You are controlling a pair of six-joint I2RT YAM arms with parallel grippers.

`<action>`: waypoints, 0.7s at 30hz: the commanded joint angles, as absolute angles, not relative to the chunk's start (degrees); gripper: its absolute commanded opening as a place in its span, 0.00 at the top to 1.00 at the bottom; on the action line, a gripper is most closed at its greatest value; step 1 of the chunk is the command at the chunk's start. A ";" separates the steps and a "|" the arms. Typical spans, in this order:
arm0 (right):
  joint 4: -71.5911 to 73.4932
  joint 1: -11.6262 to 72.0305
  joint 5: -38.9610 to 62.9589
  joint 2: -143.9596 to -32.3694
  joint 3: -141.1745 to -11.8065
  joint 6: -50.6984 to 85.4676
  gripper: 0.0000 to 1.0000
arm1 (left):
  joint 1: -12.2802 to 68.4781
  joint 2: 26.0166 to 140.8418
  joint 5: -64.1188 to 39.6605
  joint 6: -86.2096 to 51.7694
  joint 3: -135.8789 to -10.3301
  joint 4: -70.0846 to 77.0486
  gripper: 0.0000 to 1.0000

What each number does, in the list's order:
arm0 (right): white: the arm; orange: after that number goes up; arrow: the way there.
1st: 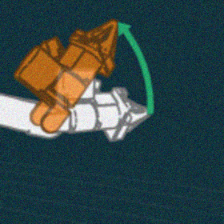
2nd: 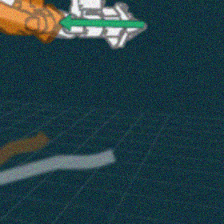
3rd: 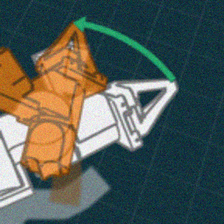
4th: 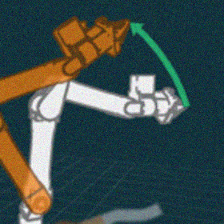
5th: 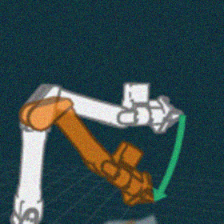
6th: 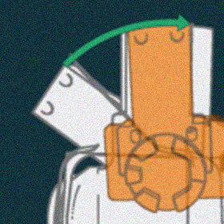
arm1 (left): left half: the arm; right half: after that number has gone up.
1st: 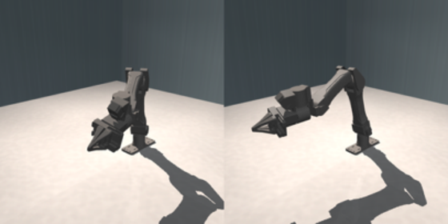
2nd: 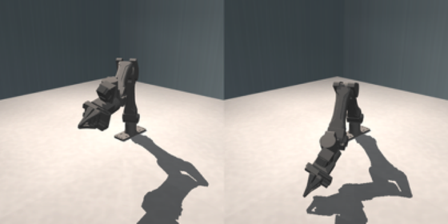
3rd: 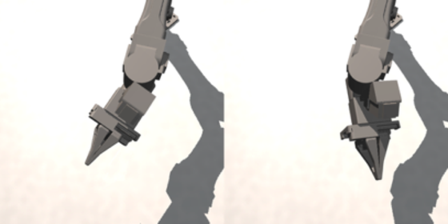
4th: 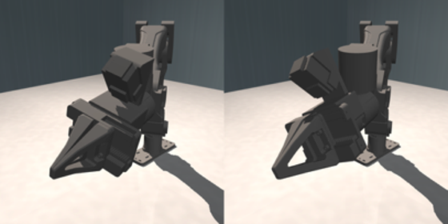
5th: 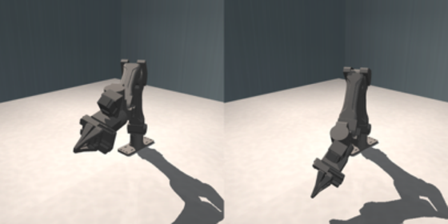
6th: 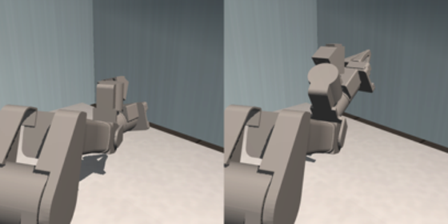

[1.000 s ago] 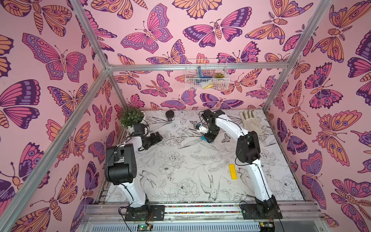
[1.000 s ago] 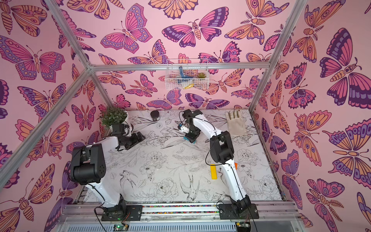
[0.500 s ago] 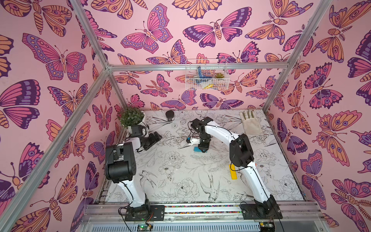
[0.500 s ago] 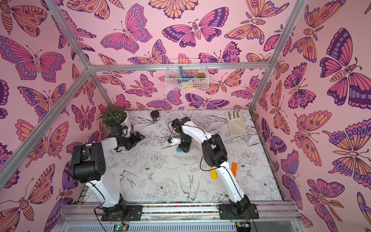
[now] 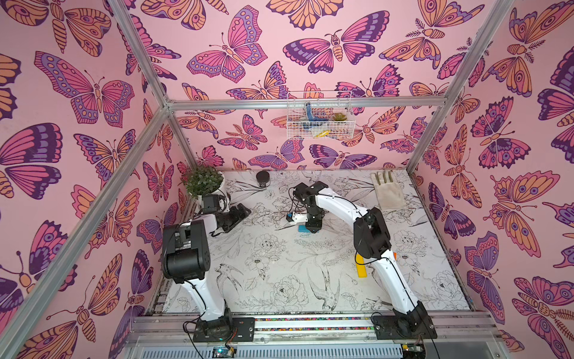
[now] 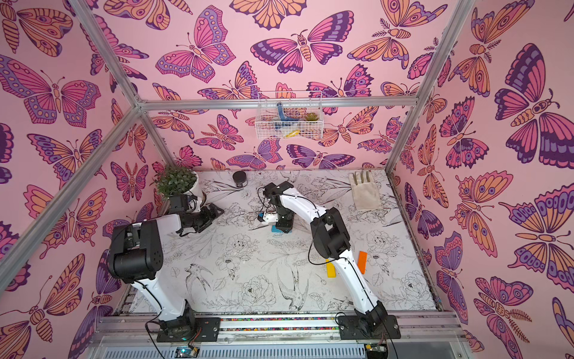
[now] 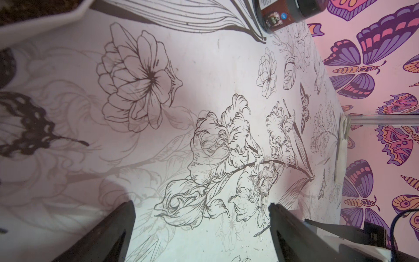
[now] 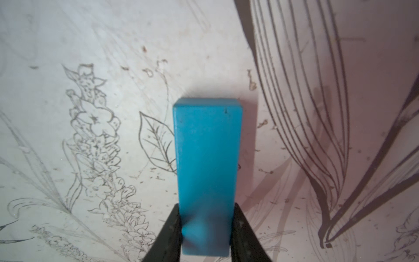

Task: Assemble the number 7 with building blocks
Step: Place the building block at the center of the board.

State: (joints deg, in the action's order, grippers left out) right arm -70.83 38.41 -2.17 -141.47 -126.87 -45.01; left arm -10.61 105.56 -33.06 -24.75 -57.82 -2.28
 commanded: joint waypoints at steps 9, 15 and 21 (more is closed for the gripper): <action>-68.55 39.11 -5.75 -142.54 -126.93 -48.34 0.51 | -11.50 106.96 -35.72 -26.81 -56.16 0.70 0.03; -65.39 39.11 -10.43 -140.83 -125.55 -45.66 0.44 | -11.65 107.12 -36.04 -27.03 -56.07 1.05 0.03; -53.79 37.84 -21.94 -127.10 -117.19 -25.65 0.39 | -11.78 106.85 -35.56 -27.25 -55.68 1.14 0.03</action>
